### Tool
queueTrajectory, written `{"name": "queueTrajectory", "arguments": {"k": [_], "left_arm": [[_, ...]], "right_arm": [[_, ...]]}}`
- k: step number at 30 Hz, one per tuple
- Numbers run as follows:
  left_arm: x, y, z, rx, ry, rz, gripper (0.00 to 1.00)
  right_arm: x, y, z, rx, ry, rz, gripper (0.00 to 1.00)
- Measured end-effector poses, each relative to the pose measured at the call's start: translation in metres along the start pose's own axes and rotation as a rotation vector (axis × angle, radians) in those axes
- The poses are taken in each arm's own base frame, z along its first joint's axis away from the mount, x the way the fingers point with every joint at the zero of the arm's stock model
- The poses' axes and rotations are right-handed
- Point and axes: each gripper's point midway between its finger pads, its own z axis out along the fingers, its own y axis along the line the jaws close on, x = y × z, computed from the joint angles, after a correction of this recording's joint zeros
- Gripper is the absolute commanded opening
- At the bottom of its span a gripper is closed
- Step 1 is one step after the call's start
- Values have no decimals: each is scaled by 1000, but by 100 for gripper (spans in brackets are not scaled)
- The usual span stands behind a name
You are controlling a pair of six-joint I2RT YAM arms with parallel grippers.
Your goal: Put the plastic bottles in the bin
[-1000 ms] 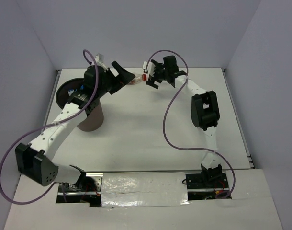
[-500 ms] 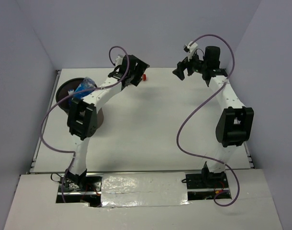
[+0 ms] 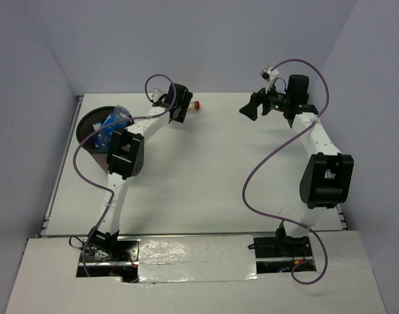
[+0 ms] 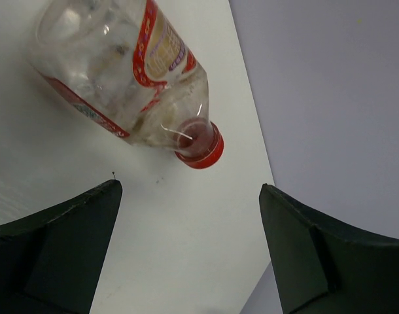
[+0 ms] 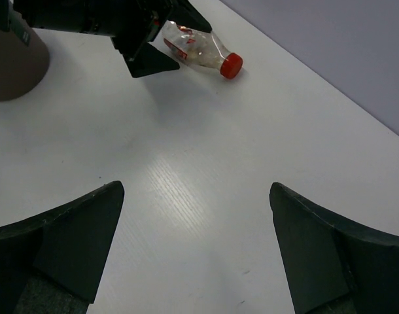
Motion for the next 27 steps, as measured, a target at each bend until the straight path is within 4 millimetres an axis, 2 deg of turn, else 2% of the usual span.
{"name": "queueTrajectory", "arguments": {"k": [4,9,18,27], "left_arm": [[-13,0,3,-2,-27,-16,100],[-24,5,7,-30,-50,-34,99],[-44,23,13,-94,-79,-63,99],[-72,41,29,-137,-112,-85,99]], "right_arm": [[1,-7,-6,18,-6,17,100],[4,-5,-7,9,-12,33,100],[2,-5,-9,3,-26,44,100],[-1,-8,-11,5,-41,36,100]]}}
